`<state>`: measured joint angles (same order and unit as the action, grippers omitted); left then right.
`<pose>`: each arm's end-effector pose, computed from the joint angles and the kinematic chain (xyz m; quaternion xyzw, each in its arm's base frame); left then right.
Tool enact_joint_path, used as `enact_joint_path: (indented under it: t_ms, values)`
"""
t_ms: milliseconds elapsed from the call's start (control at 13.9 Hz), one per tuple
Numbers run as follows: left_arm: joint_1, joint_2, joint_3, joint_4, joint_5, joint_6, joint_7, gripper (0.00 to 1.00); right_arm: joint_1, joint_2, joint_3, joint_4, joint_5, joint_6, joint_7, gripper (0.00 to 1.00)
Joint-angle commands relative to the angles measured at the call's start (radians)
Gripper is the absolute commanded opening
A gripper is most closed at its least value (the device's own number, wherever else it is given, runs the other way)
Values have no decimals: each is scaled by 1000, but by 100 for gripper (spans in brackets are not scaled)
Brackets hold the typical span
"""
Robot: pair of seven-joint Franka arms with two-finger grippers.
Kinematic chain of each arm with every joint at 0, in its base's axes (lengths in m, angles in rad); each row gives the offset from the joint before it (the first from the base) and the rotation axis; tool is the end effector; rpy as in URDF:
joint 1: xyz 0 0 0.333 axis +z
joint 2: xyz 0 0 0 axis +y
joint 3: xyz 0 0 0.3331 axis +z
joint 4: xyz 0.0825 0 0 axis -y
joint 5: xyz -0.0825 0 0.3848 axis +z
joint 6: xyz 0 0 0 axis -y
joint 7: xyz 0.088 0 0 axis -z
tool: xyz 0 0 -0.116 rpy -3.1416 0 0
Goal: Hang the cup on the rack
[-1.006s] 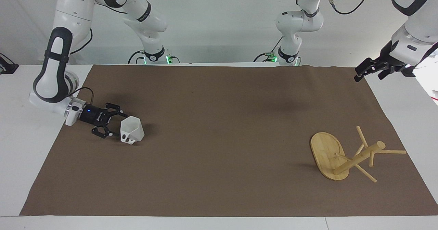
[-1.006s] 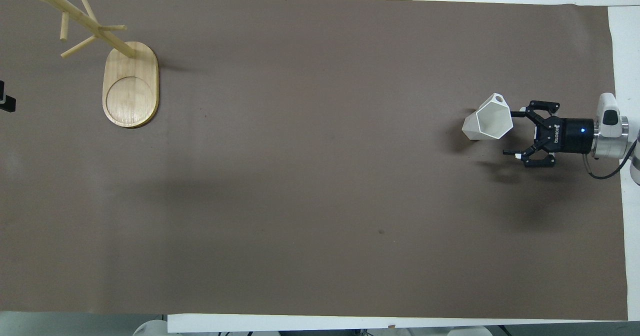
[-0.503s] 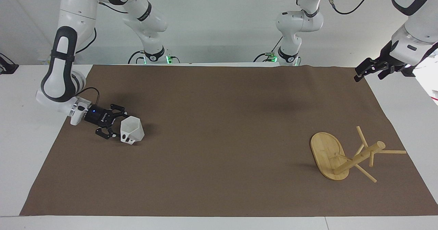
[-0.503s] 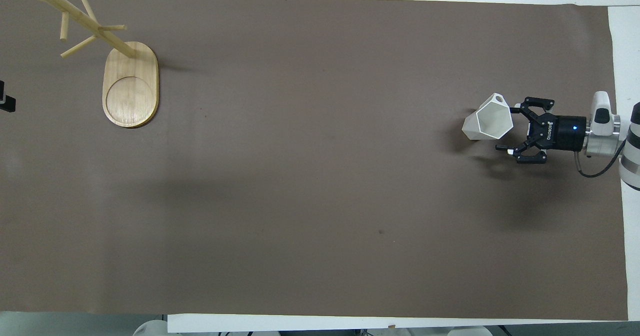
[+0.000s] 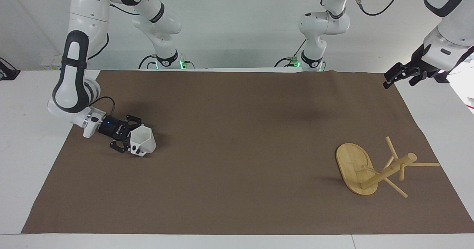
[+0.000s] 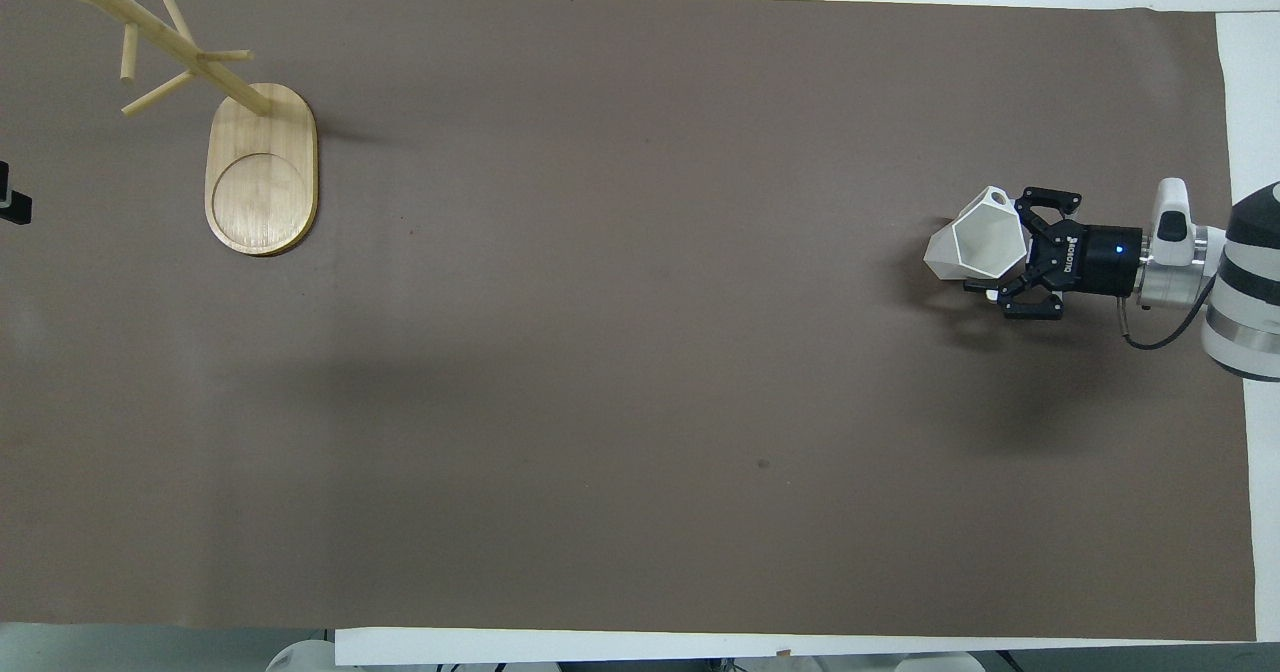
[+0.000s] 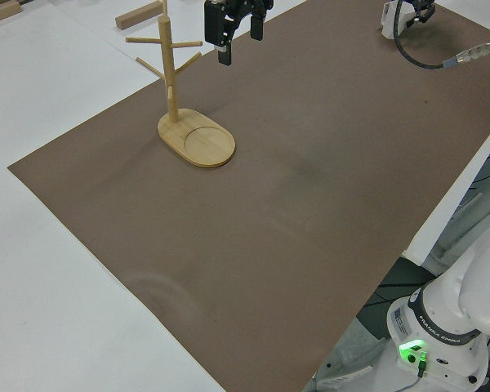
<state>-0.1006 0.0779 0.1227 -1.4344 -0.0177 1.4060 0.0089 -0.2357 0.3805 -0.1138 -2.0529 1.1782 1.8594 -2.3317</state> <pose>0.5625 0.0070 0.6392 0.9986 0.0057 -0.0528 0.0049 0.5578 -0.1169 0.2604 -0.6969 -0.5102 -0.3843 0.3261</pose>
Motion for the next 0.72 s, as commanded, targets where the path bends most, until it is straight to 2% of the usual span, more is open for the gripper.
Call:
enact_joint_path:
  t_ms: [0,216,287,431,503,575,647]
  values:
    - [-5,-33,2,-37,16,-1,-12,100,13,-29,0,-56,38,20,-23,100]
    - [-5,-33,2,-37,16,-1,-12,100,19,-29,2,-56,47,20,-98,100]
    - [-5,-33,2,-37,16,-1,-12,100,19,-29,2,-56,47,20,-101,92]
    - [-5,-33,2,-38,16,-1,-12,100,19,-31,2,-52,47,9,-106,54]
    - [-5,-33,2,-37,16,-1,-12,100,19,-29,3,-43,46,0,-101,39]
    - [-5,-33,2,-37,16,-1,-12,100,32,-29,6,-21,44,-25,-89,28]
    - [-5,-33,2,-37,16,-1,-12,100,58,-29,6,-15,44,-66,-56,25]
